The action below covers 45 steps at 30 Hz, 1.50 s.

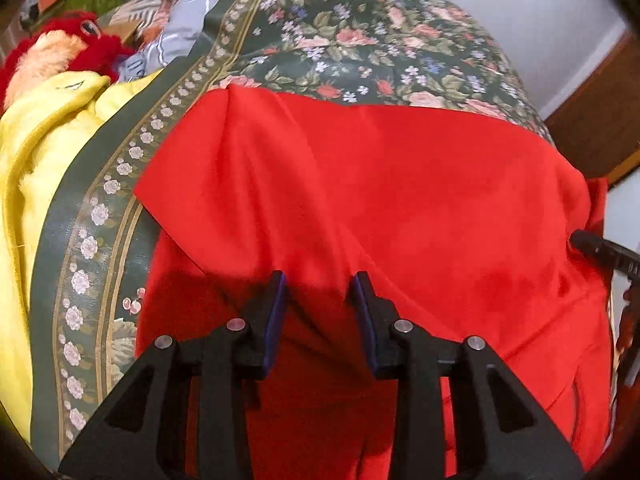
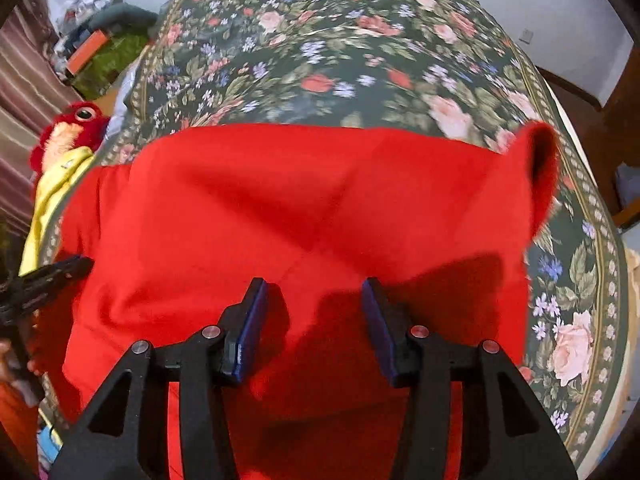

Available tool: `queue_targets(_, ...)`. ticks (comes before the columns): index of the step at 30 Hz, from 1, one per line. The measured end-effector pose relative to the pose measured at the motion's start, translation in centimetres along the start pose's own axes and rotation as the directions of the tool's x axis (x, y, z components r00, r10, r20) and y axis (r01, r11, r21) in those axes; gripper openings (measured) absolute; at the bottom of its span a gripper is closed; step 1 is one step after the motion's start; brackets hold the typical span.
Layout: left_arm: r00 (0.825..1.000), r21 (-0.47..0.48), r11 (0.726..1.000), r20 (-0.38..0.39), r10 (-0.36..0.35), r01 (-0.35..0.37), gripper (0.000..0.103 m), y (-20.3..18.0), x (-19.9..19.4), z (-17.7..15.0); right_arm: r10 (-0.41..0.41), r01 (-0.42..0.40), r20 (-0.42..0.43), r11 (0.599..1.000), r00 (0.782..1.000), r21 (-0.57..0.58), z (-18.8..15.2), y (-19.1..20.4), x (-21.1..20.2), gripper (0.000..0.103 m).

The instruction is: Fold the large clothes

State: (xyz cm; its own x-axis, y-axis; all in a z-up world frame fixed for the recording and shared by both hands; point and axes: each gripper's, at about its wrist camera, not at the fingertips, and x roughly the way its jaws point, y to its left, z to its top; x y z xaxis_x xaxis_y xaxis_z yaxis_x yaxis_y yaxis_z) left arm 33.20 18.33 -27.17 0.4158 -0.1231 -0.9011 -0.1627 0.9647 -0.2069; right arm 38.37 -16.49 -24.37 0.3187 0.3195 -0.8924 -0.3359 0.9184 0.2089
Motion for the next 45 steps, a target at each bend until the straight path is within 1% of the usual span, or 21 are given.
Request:
queue_targets(3,1.0,0.049,0.998,0.013,0.029,-0.029,0.033,-0.4,-0.4,-0.7,-0.041,0.039,0.034,0.998,0.999,0.05,-0.6,-1.9,-1.4,0.045)
queue_targets(6,0.997,0.09,0.993,0.017,0.077,-0.079,0.034,-1.0,-0.3,-1.0,-0.143,0.137,0.045,0.984,0.989,0.115,-1.3,-4.1,-2.5,0.047)
queue_targets(8,0.995,0.102,0.989,0.02,0.101,-0.103,0.034,-1.3,-0.2,-1.1,-0.234,0.228,0.029,0.962,0.972,0.151,-2.1,-6.0,-2.7,0.057)
queue_targets(9,0.994,0.098,0.989,0.022,0.108,-0.11,0.034,-1.2,-0.1,-1.2,-0.236,0.228,0.027,0.959,0.971,0.17,-2.5,-6.9,-2.8,0.062)
queue_targets(12,0.994,0.085,0.99,0.026,0.11,-0.112,0.034,-1.1,0.1,-1.1,-0.205,0.196,0.012,0.947,0.979,0.254,-4.0,-9.9,-3.5,0.063)
queue_targets(14,0.993,0.079,0.99,0.027,0.113,-0.114,0.034,-1.0,0.0,-1.2,-0.221,0.218,-0.022,0.929,0.975,0.298,-4.9,-11.7,-3.9,0.063)
queue_targets(15,0.993,0.079,0.99,0.026,0.117,-0.118,0.034,-1.1,-0.1,-1.3,-0.217,0.215,-0.027,0.927,0.976,0.309,-5.4,-12.2,-4.1,0.063)
queue_targets(16,0.992,0.083,0.989,0.026,0.122,-0.124,0.034,-1.2,-0.2,-1.4,-0.197,0.193,-0.02,0.928,0.98,0.317,-5.9,-12.6,-4.6,0.063)
queue_targets(19,0.988,0.121,0.98,0.028,0.154,-0.156,0.036,-1.9,-0.6,-2.0,-0.155,0.153,-0.017,0.936,0.988,0.316,-6.8,-12.9,-5.7,0.063)
queue_targets(20,0.986,0.134,0.977,0.03,0.162,-0.164,0.04,-2.1,-0.9,-2.3,-0.136,0.133,-0.013,0.94,0.991,0.315,-7.0,-12.8,-6.0,0.063)
queue_targets(21,0.985,0.143,0.975,0.031,0.167,-0.17,0.047,-2.2,-1.3,-2.6,-0.121,0.117,-0.008,0.942,0.993,0.315,-7.1,-12.8,-6.2,0.063)
queue_targets(24,0.989,0.148,0.978,0.025,0.146,-0.148,0.056,-2.0,-2.5,-3.1,-0.057,0.049,0.016,0.944,0.998,0.325,-7.0,-12.2,-6.5,0.063)
queue_targets(25,0.988,0.144,0.977,0.025,0.154,-0.156,0.058,-1.8,-3.0,-3.1,-0.039,0.029,0.025,0.944,0.999,0.327,-6.9,-11.9,-6.7,0.063)
queue_targets(26,0.987,0.137,0.977,0.031,0.16,-0.163,0.061,-1.5,-3.4,-3.0,-0.026,0.014,0.032,0.945,0.999,0.327,-6.6,-11.6,-6.8,0.063)
queue_targets(29,0.985,0.071,0.984,0.074,0.158,-0.163,0.066,0.7,-5.3,-2.3,0.009,-0.024,0.047,0.946,0.999,0.324,-5.4,-10.9,-6.1,0.063)
queue_targets(31,0.984,-0.011,0.989,0.1,0.145,-0.145,0.07,2.8,-6.3,-1.3,0.036,-0.056,0.07,0.945,0.997,0.322,-4.8,-10.3,-5.8,0.063)
queue_targets(34,0.987,-0.126,0.986,0.111,0.12,-0.105,0.072,5.3,-6.6,0.1,0.036,-0.059,0.082,0.952,0.996,0.3,-4.0,-9.3,-5.2,0.066)
queue_targets(37,0.997,-0.213,0.977,0.067,0.022,-0.007,0.072,7.3,-5.0,1.2,0.056,-0.073,0.068,0.952,0.996,0.296,-3.5,-8.8,-4.1,0.067)
queue_targets(40,0.999,-0.267,0.962,0.025,-0.043,0.048,0.072,8.2,-2.6,1.7,0.072,-0.082,0.044,0.949,0.996,0.304,-3.1,-8.7,-2.8,0.067)
queue_targets(42,0.997,-0.29,0.954,0.035,-0.064,0.072,0.072,8.4,-1.6,2.1,0.079,-0.085,0.032,0.944,0.996,0.318,-2.8,-8.9,-2.0,0.067)
queue_targets(45,0.994,-0.295,0.95,0.054,-0.09,0.102,0.072,8.4,-1.0,2.7,0.12,-0.123,0.028,0.931,0.992,0.343,-2.3,-9.4,-0.9,0.067)
